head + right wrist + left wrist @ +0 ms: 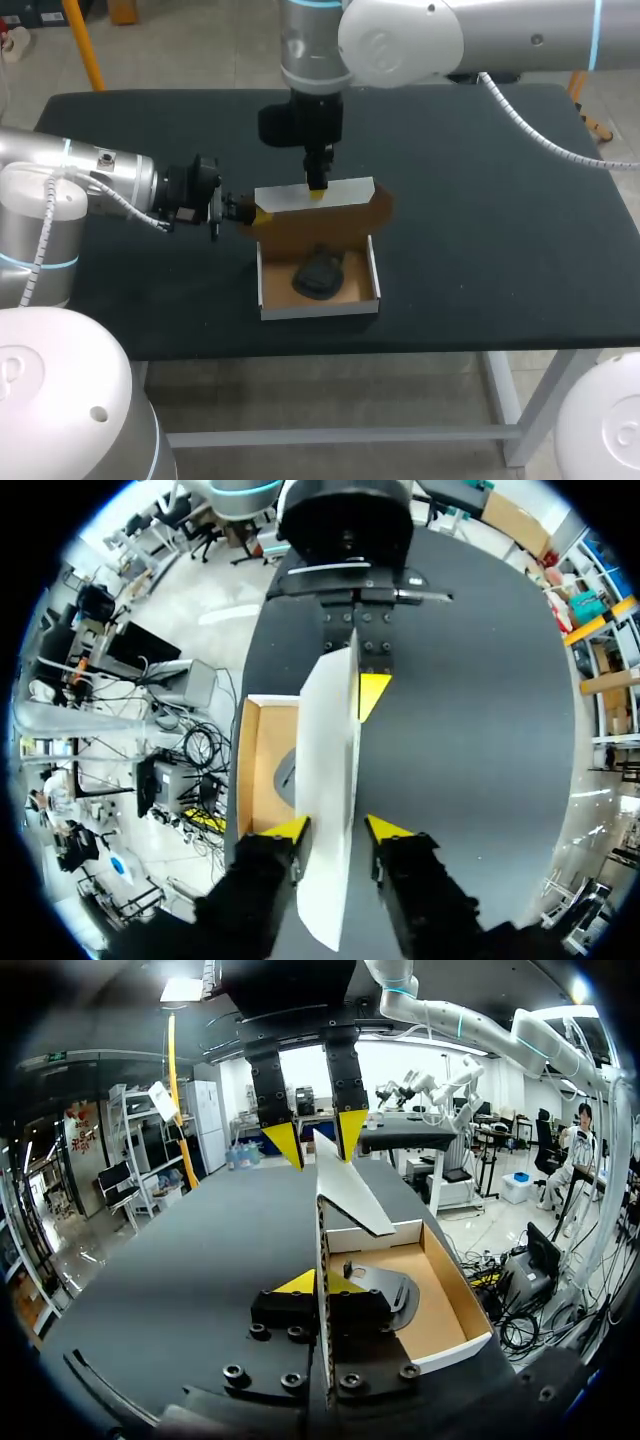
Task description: Assemble the packaging by folding the flat box into shape, placing the metal phone stand inside, and closing the box properly
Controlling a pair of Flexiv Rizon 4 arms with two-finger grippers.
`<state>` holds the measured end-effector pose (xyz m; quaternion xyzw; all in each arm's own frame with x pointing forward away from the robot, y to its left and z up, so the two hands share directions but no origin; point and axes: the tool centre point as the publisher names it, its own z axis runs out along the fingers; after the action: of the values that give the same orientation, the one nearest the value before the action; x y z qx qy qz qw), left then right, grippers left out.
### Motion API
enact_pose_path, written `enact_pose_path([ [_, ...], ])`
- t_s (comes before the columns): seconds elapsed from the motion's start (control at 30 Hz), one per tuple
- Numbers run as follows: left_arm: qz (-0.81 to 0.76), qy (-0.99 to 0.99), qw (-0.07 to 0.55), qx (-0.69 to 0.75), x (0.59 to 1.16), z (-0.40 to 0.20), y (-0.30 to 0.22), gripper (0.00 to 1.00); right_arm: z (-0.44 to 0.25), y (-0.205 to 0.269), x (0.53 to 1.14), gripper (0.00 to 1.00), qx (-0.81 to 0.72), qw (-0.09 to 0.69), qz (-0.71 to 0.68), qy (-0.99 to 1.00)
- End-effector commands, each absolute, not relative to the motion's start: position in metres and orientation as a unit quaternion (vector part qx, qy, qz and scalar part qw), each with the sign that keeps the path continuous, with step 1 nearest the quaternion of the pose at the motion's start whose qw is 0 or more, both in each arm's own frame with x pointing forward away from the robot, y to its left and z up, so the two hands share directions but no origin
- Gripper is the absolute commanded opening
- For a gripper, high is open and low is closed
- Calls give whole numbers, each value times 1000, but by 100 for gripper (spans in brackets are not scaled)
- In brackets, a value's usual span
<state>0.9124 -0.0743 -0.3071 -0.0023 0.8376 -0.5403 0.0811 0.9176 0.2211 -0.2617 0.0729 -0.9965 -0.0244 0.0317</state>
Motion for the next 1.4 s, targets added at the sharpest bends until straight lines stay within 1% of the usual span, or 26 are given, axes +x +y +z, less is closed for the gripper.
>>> enact_pose_path([
  [0.03,-541,837,80,-1,912,-308,-74,0,-250,212,917,100,54,29,-38,-997],
  [0.47,-541,837,80,-1,912,-308,-74,0,-211,194,926,100,-61,18,-82,-995],
  [0.57,-541,837,80,-1,912,-308,-74,0,-204,187,929,100,-99,-17,-75,-992],
  [1.07,-541,837,80,-1,912,-308,-74,0,-204,187,929,100,-99,-17,-75,-992],
  [1.13,-541,837,81,2,912,-308,-74,0,-206,185,931,100,-107,-12,-68,-992],
  [1.27,-537,837,103,10,910,-308,-74,0,-209,180,935,100,-157,2,-52,-986],
  [1.4,-533,837,123,20,908,-310,-75,0,-210,172,941,100,-225,38,-60,-972],
])
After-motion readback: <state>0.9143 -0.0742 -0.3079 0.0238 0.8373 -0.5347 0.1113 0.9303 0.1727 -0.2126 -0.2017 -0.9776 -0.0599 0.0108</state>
